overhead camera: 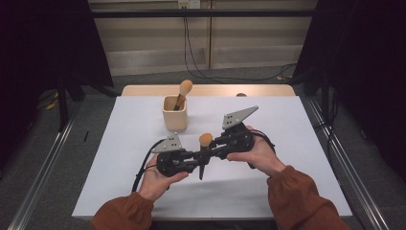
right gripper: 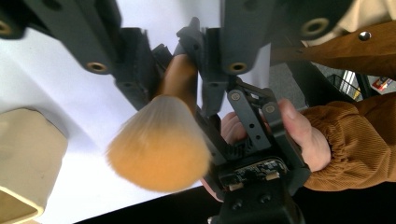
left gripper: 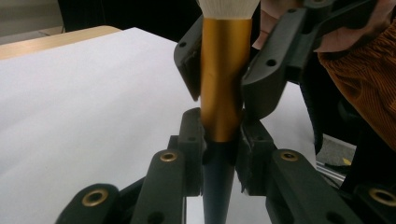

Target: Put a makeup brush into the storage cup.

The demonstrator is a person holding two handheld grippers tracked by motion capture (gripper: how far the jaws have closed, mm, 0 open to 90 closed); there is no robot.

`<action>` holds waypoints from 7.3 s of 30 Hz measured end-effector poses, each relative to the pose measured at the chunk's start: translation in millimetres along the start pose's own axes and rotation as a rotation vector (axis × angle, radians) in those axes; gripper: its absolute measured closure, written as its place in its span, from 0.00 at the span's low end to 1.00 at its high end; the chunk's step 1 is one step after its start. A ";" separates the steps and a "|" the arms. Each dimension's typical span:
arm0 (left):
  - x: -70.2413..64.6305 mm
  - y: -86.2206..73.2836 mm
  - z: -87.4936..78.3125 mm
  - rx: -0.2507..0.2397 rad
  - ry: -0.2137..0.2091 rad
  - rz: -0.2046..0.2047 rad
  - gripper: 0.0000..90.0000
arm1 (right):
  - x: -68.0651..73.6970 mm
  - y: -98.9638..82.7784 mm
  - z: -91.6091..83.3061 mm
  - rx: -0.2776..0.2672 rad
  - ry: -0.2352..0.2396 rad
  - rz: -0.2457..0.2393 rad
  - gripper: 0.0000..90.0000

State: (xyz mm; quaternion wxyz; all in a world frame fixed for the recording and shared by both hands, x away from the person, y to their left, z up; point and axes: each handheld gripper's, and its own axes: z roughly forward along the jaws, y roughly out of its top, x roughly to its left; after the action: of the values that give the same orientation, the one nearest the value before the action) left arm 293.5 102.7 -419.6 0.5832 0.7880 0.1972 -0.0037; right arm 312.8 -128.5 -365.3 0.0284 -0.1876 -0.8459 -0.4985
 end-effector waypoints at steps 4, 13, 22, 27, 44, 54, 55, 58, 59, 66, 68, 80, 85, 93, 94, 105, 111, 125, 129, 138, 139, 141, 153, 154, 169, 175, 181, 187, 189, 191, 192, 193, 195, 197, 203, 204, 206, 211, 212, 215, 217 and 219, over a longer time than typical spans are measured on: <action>0.8 -0.6 -1.2 -0.002 0.005 -0.004 0.83 | 0.7 -1.5 -3.7 -0.028 -0.016 0.004 0.59; 4.1 -3.5 -5.2 -0.006 0.027 -0.020 0.83 | -2.8 -13.6 -7.3 -0.063 -0.080 0.038 0.30; 5.2 -3.5 -9.8 -0.010 0.026 -0.027 0.83 | -10.1 -30.8 -12.7 -0.111 -0.157 0.117 0.02; 4.6 -3.3 -8.8 -0.007 0.028 -0.021 0.83 | -11.3 -39.2 -17.8 -0.147 -0.213 0.133 0.00; 8.0 -0.7 -23.4 -0.027 0.058 -0.021 0.83 | -4.4 -68.2 -26.3 -0.220 -0.375 0.118 0.00; 8.4 3.5 -29.3 -0.042 0.059 -0.035 0.82 | -6.7 -84.2 -36.1 -0.278 -0.464 0.123 0.00; 8.9 3.2 -29.5 -0.044 0.053 -0.036 0.83 | -7.1 -87.1 -37.9 -0.298 -0.473 0.121 0.01; 10.2 1.5 -29.0 -0.019 0.067 -0.027 0.83 | -6.7 -94.7 -40.9 -0.282 -0.497 0.138 0.00; 10.5 1.5 -29.0 -0.016 0.068 -0.027 0.83 | -6.4 -97.7 -42.2 -0.279 -0.499 0.144 0.00; 13.0 6.6 -37.3 -0.022 0.089 -0.014 0.83 | -1.0 -110.1 -52.1 -0.326 -0.572 0.144 0.00; 15.0 7.3 -41.1 -0.020 0.100 -0.014 0.82 | 1.0 -113.8 -55.1 -0.334 -0.582 0.147 0.00; 28.4 19.3 -68.1 -0.072 0.161 -0.013 0.82 | 11.4 -139.8 -73.4 -0.386 -0.654 0.131 0.00; 33.1 30.9 -83.6 -0.100 0.197 0.002 0.83 | 14.7 -149.7 -82.5 -0.409 -0.685 0.154 0.00; 44.0 42.0 -98.6 -0.119 0.247 0.001 0.83 | 21.9 -159.5 -88.2 -0.416 -0.709 0.145 0.00; 45.6 43.7 -99.5 -0.123 0.253 0.003 0.83 | 22.6 -160.0 -88.6 -0.417 -0.711 0.147 0.00; 59.5 57.6 -100.3 -0.136 0.296 0.005 0.83 | 28.1 -172.6 -100.7 -0.440 -0.759 0.145 0.00; 69.0 64.9 -93.3 -0.155 0.307 -0.002 0.83 | 30.2 -173.5 -101.1 -0.431 -0.755 0.149 0.00; 83.7 91.1 -81.5 -0.174 0.340 0.035 0.83 | 29.5 -174.8 -100.5 -0.440 -0.749 0.147 0.00; 87.7 96.8 -79.1 -0.183 0.344 0.035 0.83 | 29.5 -175.1 -101.0 -0.441 -0.748 0.147 0.00; 98.9 105.5 -80.3 -0.199 0.368 0.030 0.83 | 29.5 -175.5 -101.1 -0.449 -0.748 0.150 0.00; 101.1 106.3 -79.8 -0.195 0.375 0.033 0.83 | 29.6 -175.3 -100.7 -0.448 -0.746 0.147 0.00; 104.2 106.9 -77.7 -0.203 0.384 0.027 0.83 | 29.7 -174.9 -99.9 -0.445 -0.741 0.147 0.00; 125.2 116.3 -66.2 -0.194 0.433 0.032 0.83 | 28.9 -176.6 -100.4 -0.442 -0.740 0.144 0.00; 127.8 115.7 -65.6 -0.196 0.435 0.034 0.83 | 28.8 -176.8 -100.6 -0.442 -0.738 0.140 0.00; 143.4 102.6 -50.1 -0.163 0.454 0.020 0.83 | 28.4 -177.5 -99.5 -0.444 -0.728 0.145 0.00; 147.7 94.2 -44.3 -0.143 0.456 0.031 0.83 | 29.1 -177.7 -99.6 -0.445 -0.725 0.146 0.00; 154.9 86.4 -41.5 -0.134 0.482 0.012 0.83 | 28.9 -178.1 -100.1 -0.446 -0.726 0.141 0.00; 157.1 81.3 -35.1 -0.120 0.475 0.024 0.83 | 28.3 -178.7 -99.7 -0.440 -0.725 0.138 0.00; 158.3 79.2 -33.6 -0.109 0.482 0.027 0.83 | 28.5 -178.8 -99.8 -0.439 -0.723 0.136 0.00; 160.1 76.5 -32.5 -0.108 0.475 0.023 0.83 | 28.3 -179.0 -99.7 -0.437 -0.723 0.135 0.00; 160.8 75.3 -32.1 -0.099 0.480 0.028 0.83 | 28.2 -179.1 -99.6 -0.439 -0.720 0.139 0.00; 162.0 73.9 -31.6 -0.095 0.480 0.029 0.83 | 28.2 -179.0 -99.4 -0.439 -0.720 0.139 0.00; 164.3 70.6 -31.0 -0.094 0.482 0.022 0.83 | 28.2 -179.1 -99.5 -0.438 -0.719 0.137 0.00; 166.1 67.3 -30.6 -0.097 0.484 0.013 0.83 | 28.1 -179.2 -99.7 -0.440 -0.722 0.137 0.00; 170.1 57.0 -28.4 -0.090 0.481 0.000 0.83 | 28.0 -179.3 -99.5 -0.442 -0.721 0.141 0.00; 170.4 55.9 -27.6 -0.091 0.482 0.000 0.83 | 27.9 -179.2 -99.4 -0.442 -0.721 0.141 0.00; 170.7 54.1 -26.5 -0.085 0.481 0.000 0.83 | 28.0 -179.2 -99.3 -0.441 -0.720 0.143 0.00; 171.9 48.7 -23.5 -0.072 0.480 -0.001 0.82 | 28.2 -179.3 -98.3 -0.432 -0.711 0.139 0.00; 172.2 47.9 -23.2 -0.069 0.482 -0.002 0.82 | 28.2 -179.3 -98.3 -0.432 -0.711 0.139 0.00; 172.2 45.7 -22.7 -0.065 0.481 0.000 0.82 | 28.3 -179.3 -98.5 -0.435 -0.711 0.143 0.00; 172.1 44.8 -21.4 -0.066 0.475 -0.003 0.82 | 28.3 -179.3 -98.3 -0.433 -0.712 0.138 0.00; 172.5 43.6 -20.5 -0.058 0.483 0.000 0.82 | 28.5 -178.9 -97.5 -0.433 -0.708 0.136 0.00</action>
State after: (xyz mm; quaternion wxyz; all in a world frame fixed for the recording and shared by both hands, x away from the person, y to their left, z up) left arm 461.8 163.9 -413.7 0.5416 0.7488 0.3312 0.1906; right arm 211.0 -280.9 -458.6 -0.2710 -0.4045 -0.6649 -0.5664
